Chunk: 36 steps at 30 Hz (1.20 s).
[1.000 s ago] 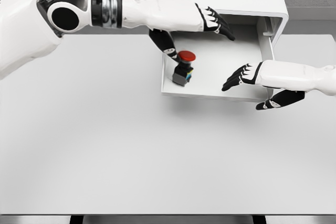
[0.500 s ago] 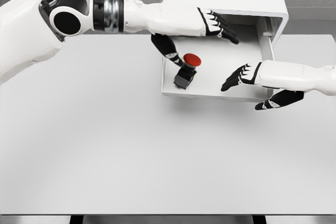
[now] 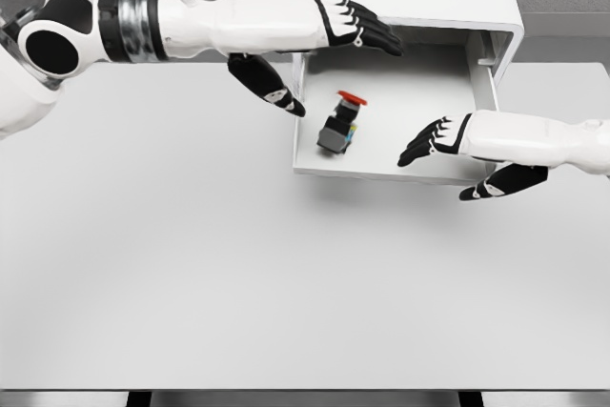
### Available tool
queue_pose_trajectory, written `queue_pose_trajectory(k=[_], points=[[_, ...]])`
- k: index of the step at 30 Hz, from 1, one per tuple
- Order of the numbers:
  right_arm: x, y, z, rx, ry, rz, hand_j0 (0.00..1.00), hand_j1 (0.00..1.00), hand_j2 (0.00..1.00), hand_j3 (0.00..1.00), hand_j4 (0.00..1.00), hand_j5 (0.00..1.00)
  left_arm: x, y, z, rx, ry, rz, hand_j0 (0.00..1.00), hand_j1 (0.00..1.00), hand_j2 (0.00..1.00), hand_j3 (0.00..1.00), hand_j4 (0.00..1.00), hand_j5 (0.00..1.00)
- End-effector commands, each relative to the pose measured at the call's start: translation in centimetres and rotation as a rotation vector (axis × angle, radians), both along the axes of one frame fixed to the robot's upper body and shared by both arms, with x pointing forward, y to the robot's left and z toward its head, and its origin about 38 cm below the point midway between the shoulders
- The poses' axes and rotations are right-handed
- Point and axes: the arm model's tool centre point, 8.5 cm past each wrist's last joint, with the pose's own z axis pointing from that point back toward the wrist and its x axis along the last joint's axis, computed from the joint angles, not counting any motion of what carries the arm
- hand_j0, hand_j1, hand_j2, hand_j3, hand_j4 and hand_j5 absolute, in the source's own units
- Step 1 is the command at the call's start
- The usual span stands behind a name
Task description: Slide open multi-storey tabletop storage cabinets and put open load switch and slide close multi-storey tabletop storage cabinets
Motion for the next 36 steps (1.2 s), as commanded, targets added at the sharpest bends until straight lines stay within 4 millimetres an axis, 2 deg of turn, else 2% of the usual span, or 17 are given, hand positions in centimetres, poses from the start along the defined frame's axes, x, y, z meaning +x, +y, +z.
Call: queue_pose_trajectory(k=[1, 3, 5, 9, 11, 15, 20, 25, 36], points=[[0.0, 0.0, 0.0, 0.006, 0.005, -0.004, 0.86, 0.86, 0.86, 0.86, 0.86, 0.86, -0.6, 4.7, 2.6, -0.035, -0.024, 0.072, 1.0, 1.0, 1.0, 1.0, 1.0, 1.0], [0.0, 0.0, 0.1, 0.006, 0.003, -0.003, 0.86, 0.86, 0.86, 0.86, 0.86, 0.86, -0.6, 8.3, 2.1, -0.054, 0.0, 0.151, 1.0, 1.0, 1.0, 1.0, 1.0, 1.0], [0.0, 0.0, 0.1, 0.006, 0.003, -0.003, 0.86, 0.86, 0.86, 0.86, 0.86, 0.86, -0.7, 10.8, 1.5, -0.077, 0.026, 0.206, 1.0, 1.0, 1.0, 1.0, 1.0, 1.0], [0.0, 0.0, 0.0, 0.006, 0.005, -0.004, 0.86, 0.86, 0.86, 0.86, 0.86, 0.86, -0.9, 13.2, -1.7, -0.094, 0.115, 0.266, 1.0, 1.0, 1.0, 1.0, 1.0, 1.0], [0.0, 0.0, 0.0, 0.007, 0.005, -0.003, 0.86, 0.86, 0.86, 0.86, 0.86, 0.86, -1.6, 16.2, -3.5, -0.091, 0.152, 0.336, 1.0, 1.0, 1.0, 1.0, 1.0, 1.0], [0.1, 0.3, 0.0, 0.016, 0.005, 0.003, 0.83, 0.83, 0.83, 0.83, 0.83, 0.83, -2.6, 16.6, -7.6, -0.074, 0.25, 0.349, 1.0, 1.0, 1.0, 1.0, 1.0, 1.0], [0.2, 1.0, -0.2, 0.031, 0.005, 0.016, 0.83, 0.83, 0.83, 0.83, 0.83, 0.83, -3.1, 17.6, -11.1, -0.057, 0.329, 0.387, 1.0, 1.0, 1.0, 1.0, 1.0, 1.0], [0.4, 0.9, 0.1, 0.027, 0.002, 0.015, 0.83, 0.83, 0.83, 0.83, 0.83, 0.83, -3.6, 17.5, -12.1, -0.057, 0.354, 0.385, 1.0, 1.0, 1.0, 1.0, 1.0, 1.0], [1.0, 1.4, -0.4, 0.039, 0.014, 0.018, 0.83, 0.83, 0.83, 0.83, 0.83, 0.83, -3.8, 17.2, -12.5, -0.051, 0.36, 0.375, 1.0, 1.0, 1.0, 1.0, 1.0, 1.0]])
